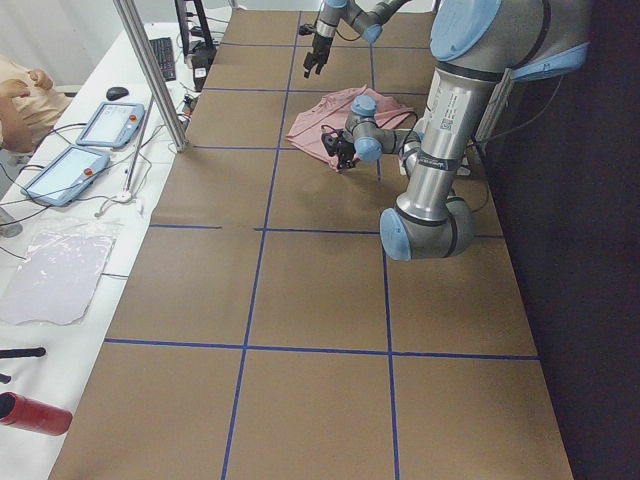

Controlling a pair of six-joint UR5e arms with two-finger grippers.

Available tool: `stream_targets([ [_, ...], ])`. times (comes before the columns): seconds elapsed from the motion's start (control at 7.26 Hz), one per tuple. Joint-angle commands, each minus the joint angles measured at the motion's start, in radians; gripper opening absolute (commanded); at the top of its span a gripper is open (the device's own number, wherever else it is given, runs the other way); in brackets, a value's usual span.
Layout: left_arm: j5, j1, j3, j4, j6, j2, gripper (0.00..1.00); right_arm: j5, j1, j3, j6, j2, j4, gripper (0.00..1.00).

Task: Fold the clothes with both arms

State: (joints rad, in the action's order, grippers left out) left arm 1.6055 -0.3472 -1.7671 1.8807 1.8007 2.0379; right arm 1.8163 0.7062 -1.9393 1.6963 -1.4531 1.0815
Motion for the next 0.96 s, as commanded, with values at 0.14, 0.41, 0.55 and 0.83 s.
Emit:
stream_targets([
  [0.14,0.001,-0.12,0.006,-0.052,-0.183,0.002,0.0,0.001,-0.001,0.003,0.002,0.007,0.0,1.0],
  [0.41,0.001,-0.243,0.142,0.013,-0.275,0.078,0.0,0.003,-0.001,0.008,-0.01,0.008,0.0,1.0],
  [0.55,0.001,-0.31,0.294,0.076,-0.318,0.176,0.0,0.006,-0.001,0.008,-0.01,0.008,0.0,1.0],
  [0.83,0.002,-0.422,0.598,0.208,-0.381,0.351,0.0,0.009,-0.004,0.003,-0.021,0.008,-0.003,1.0],
])
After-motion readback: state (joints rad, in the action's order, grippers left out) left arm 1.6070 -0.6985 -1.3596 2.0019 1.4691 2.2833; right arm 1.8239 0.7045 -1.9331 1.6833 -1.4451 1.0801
